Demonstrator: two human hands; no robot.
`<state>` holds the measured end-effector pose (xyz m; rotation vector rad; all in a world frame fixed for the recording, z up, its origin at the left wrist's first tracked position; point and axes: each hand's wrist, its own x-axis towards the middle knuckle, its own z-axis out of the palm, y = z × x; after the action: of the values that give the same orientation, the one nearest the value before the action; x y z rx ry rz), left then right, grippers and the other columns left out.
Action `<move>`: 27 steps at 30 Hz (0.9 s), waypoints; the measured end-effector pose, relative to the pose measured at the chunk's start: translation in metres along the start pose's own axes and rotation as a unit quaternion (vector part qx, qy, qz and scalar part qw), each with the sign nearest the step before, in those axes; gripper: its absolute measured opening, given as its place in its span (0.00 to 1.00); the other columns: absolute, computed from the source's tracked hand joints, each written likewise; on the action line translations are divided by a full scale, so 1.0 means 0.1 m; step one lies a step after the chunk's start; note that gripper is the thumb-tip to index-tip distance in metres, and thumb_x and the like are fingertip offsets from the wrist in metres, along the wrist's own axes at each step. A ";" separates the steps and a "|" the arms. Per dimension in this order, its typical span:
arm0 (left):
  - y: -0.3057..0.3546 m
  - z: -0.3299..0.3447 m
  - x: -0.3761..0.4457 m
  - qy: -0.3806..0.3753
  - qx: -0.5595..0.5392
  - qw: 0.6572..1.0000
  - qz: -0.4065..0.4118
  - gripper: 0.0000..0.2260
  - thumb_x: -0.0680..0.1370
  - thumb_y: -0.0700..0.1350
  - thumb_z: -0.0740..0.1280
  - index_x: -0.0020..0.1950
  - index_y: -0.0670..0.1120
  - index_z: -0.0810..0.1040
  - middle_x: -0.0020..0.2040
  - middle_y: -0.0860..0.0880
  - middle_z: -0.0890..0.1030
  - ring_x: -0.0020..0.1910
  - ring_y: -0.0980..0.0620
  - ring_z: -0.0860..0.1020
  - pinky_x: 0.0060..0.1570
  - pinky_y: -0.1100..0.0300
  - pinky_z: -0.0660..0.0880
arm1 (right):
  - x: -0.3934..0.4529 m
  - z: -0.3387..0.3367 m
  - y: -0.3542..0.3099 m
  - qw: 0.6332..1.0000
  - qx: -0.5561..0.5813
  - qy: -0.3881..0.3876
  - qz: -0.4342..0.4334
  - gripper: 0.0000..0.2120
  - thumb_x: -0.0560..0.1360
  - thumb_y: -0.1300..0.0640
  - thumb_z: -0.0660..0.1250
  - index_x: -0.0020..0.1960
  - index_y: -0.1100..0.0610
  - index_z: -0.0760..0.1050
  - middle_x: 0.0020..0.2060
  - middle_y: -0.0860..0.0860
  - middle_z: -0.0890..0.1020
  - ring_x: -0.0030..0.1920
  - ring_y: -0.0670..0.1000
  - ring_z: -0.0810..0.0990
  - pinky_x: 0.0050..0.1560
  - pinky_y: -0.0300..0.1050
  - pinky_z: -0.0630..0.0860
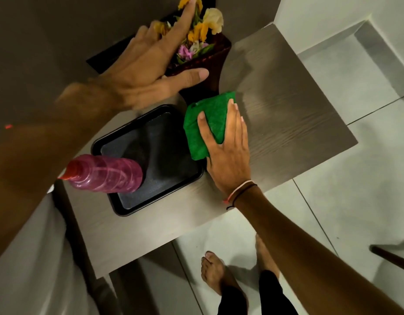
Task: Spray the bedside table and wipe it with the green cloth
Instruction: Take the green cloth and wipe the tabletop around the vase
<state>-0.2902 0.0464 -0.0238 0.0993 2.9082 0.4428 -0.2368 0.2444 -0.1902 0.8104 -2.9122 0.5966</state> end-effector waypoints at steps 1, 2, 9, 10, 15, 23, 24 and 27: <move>0.00 -0.01 0.00 -0.002 0.005 1.000 0.002 0.44 0.80 0.68 0.57 0.88 0.54 0.39 0.79 0.37 0.67 0.72 0.35 0.69 0.74 0.42 0.66 | -0.01 -0.01 0.05 1.000 -0.010 -0.005 -0.018 0.36 0.80 0.49 0.65 0.82 0.44 0.49 0.78 0.73 0.56 0.80 0.72 0.54 0.79 0.67 0.59; -0.01 -0.01 0.01 -0.002 0.009 1.000 0.004 0.44 0.79 0.68 0.57 0.88 0.53 0.39 0.79 0.37 0.66 0.72 0.35 0.68 0.75 0.42 0.66 | -0.02 -0.03 0.10 0.999 -0.023 -0.010 -0.037 0.37 0.80 0.50 0.67 0.81 0.44 0.49 0.78 0.73 0.57 0.80 0.72 0.55 0.79 0.67 0.60; -0.02 0.01 0.01 0.003 0.058 0.998 0.031 0.46 0.78 0.72 0.53 0.87 0.52 0.38 0.70 0.35 0.72 0.62 0.35 0.71 0.69 0.40 0.69 | -0.23 -0.15 0.30 0.990 -0.080 -0.072 -0.089 0.40 0.77 0.58 0.70 0.82 0.43 0.54 0.77 0.74 0.59 0.79 0.72 0.58 0.78 0.64 0.62; -0.05 0.01 0.03 -0.004 0.067 0.997 0.034 0.45 0.78 0.72 0.53 0.87 0.52 0.38 0.68 0.35 0.73 0.60 0.36 0.72 0.69 0.40 0.70 | -0.26 -0.15 0.27 0.990 -0.081 -0.077 -0.082 0.41 0.77 0.59 0.71 0.82 0.43 0.54 0.78 0.73 0.59 0.79 0.71 0.58 0.78 0.64 0.61; -0.08 -0.04 0.09 -0.020 0.095 0.994 0.053 0.45 0.79 0.72 0.51 0.87 0.52 0.36 0.66 0.32 0.73 0.56 0.34 0.74 0.66 0.38 0.72 | -0.37 -0.18 0.21 0.990 -0.077 -0.098 -0.065 0.39 0.79 0.58 0.66 0.82 0.42 0.48 0.79 0.73 0.54 0.81 0.71 0.52 0.80 0.65 0.58; -0.06 -0.07 0.13 -0.002 0.117 0.991 0.066 0.44 0.79 0.73 0.49 0.87 0.53 0.35 0.47 0.46 0.66 0.44 0.44 0.67 0.57 0.43 0.73 | -0.61 -0.32 0.29 0.967 -0.068 -0.242 -0.046 0.37 0.83 0.52 0.59 0.82 0.42 0.39 0.82 0.67 0.43 0.82 0.67 0.40 0.82 0.66 0.46; -0.06 -0.09 0.14 -0.002 0.109 0.993 0.055 0.44 0.79 0.73 0.49 0.86 0.54 0.35 0.46 0.45 0.67 0.43 0.45 0.67 0.56 0.44 0.73 | -0.58 -0.38 0.31 0.965 -0.063 -0.249 -0.048 0.38 0.82 0.51 0.61 0.83 0.43 0.40 0.82 0.66 0.44 0.83 0.66 0.40 0.82 0.65 0.46; -0.13 -0.13 0.15 -0.033 0.099 0.994 0.043 0.42 0.78 0.74 0.48 0.85 0.60 0.32 0.73 0.33 0.72 0.57 0.34 0.76 0.69 0.36 0.74 | -0.54 -0.56 0.24 0.975 0.069 -0.209 0.004 0.38 0.79 0.57 0.66 0.83 0.46 0.51 0.83 0.62 0.52 0.83 0.62 0.51 0.82 0.62 0.54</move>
<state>-0.3081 0.0314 -0.0185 0.2646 2.8830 0.1597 -0.2050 0.3104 -0.1555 1.0561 -3.2784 0.7150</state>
